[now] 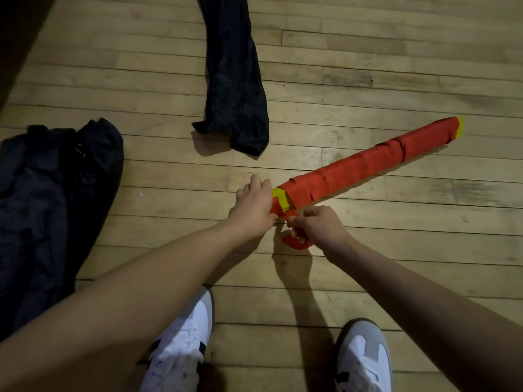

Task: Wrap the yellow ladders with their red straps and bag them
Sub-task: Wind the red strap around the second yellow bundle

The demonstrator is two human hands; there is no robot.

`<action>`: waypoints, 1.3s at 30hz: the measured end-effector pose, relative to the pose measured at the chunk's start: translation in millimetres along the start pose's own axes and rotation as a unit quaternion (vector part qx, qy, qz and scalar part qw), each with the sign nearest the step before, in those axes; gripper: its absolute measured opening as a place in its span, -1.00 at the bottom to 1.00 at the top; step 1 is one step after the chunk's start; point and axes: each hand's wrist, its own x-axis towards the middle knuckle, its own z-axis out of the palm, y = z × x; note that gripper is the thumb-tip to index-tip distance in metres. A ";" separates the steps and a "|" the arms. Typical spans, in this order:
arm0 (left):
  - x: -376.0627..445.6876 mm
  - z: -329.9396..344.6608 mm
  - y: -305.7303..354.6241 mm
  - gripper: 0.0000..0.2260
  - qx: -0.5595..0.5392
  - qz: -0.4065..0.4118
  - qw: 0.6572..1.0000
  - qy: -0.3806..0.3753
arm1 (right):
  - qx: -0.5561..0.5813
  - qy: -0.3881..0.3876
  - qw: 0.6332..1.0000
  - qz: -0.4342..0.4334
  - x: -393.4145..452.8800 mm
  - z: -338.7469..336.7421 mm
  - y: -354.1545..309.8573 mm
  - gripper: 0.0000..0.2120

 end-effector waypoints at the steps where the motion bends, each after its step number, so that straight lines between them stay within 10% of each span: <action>1: 1.6 0.6 0.0 -0.57 0.011 0.002 1.000 0.005 | -0.002 0.009 1.000 0.001 0.4 -1.0 -0.7 -0.85; 12: 1.4 10.7 1.8 -0.58 0.208 0.098 0.969 0.085 | 0.051 0.015 0.998 -0.014 -0.4 2.2 -8.0 -0.75; 39: -29.0 23.1 -12.8 -0.68 0.165 0.125 0.978 0.032 | 0.079 -0.017 0.997 -0.005 -6.6 -7.8 4.7 -0.80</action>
